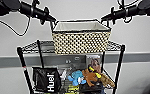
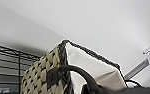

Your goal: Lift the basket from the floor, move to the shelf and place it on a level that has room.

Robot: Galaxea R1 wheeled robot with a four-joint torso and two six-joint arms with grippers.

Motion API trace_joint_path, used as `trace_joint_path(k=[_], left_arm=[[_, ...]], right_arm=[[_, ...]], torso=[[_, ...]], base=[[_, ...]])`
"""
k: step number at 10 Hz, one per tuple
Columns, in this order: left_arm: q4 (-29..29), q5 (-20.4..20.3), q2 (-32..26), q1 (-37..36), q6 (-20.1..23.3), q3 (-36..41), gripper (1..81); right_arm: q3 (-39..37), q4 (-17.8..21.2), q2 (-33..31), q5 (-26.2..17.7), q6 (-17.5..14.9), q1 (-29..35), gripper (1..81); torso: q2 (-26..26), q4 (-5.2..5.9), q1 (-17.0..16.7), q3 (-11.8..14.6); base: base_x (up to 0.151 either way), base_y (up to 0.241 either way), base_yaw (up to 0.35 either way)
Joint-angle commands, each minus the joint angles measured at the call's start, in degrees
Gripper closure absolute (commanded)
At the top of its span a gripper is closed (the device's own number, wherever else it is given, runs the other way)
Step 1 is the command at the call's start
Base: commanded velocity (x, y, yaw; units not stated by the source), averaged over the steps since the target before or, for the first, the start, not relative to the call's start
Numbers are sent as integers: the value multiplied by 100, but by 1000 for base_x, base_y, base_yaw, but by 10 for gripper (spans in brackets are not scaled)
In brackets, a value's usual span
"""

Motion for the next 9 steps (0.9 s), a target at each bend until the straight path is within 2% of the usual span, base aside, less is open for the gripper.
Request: trace_joint_path(k=[1,4,9], left_arm=[[177,-123,436,-717,441,-833,811],[212,-53,839,-560,703,-1587,811],[212,-61,1095,-128,950,-2274,811]], right_arm=[[-1160,-106,552,-35,-603,843,811],[-1950,-106,947,-35,-919,554,811],[-2101,-89,1097,191,-1016,71,811]], torso=[[0,0,0,-2],[0,0,0,-2],[0,0,2,-4]], base=[[0,0,0],[0,0,0],[0,0,0]])
